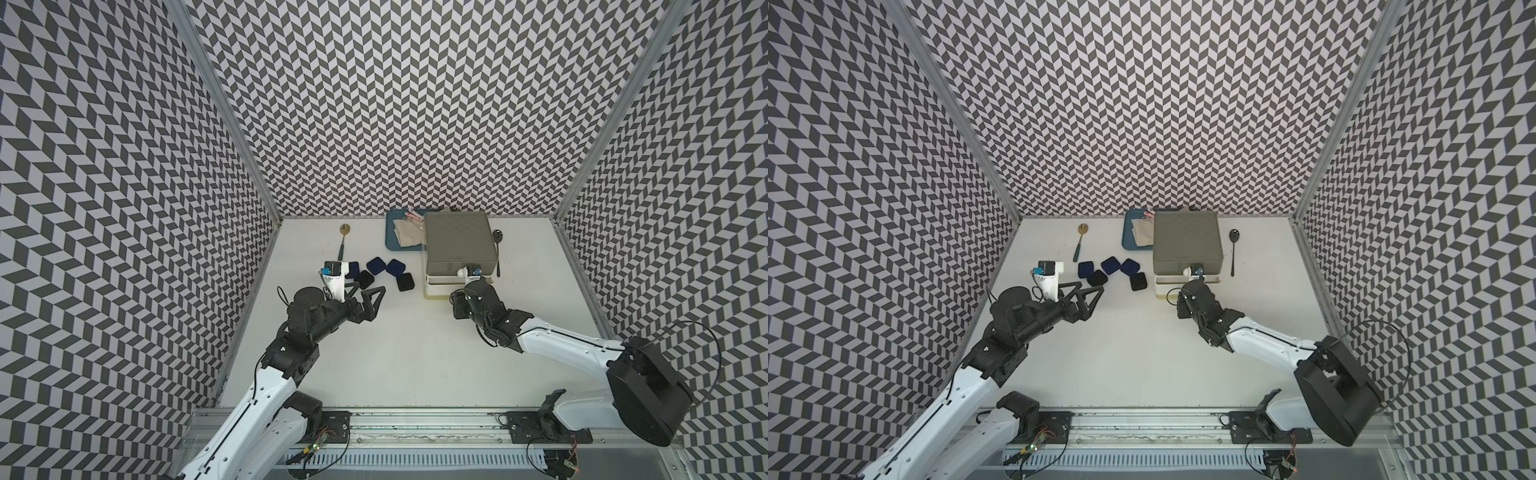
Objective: Place the brooch boxes into the drawer by color
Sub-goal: Open the drawer in the storage box.
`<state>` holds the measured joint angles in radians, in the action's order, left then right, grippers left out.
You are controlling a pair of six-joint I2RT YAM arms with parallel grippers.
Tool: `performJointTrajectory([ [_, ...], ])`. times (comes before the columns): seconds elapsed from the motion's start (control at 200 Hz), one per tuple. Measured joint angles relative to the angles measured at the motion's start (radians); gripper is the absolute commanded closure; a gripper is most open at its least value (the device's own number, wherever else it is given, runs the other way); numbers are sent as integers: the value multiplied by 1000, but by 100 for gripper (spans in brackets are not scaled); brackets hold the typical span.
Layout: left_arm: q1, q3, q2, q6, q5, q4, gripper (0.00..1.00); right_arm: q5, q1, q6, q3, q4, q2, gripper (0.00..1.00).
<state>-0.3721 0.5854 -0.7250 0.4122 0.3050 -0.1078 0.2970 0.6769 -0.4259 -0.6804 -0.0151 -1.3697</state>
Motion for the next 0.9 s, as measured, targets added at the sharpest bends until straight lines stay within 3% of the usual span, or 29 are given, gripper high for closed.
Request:
performJointTrajectory([
  [0.345,6,0,8,-22,0,-13,0,-2,-6,5,-5,-7,-11,90],
  [0.611,8,0,8,-23,0,-21,0,-19,-6,-2,7,-2,10,93],
  [0.901,8,0,13,-22,0,-21,0,-64,23,-48,98,42,150,93],
])
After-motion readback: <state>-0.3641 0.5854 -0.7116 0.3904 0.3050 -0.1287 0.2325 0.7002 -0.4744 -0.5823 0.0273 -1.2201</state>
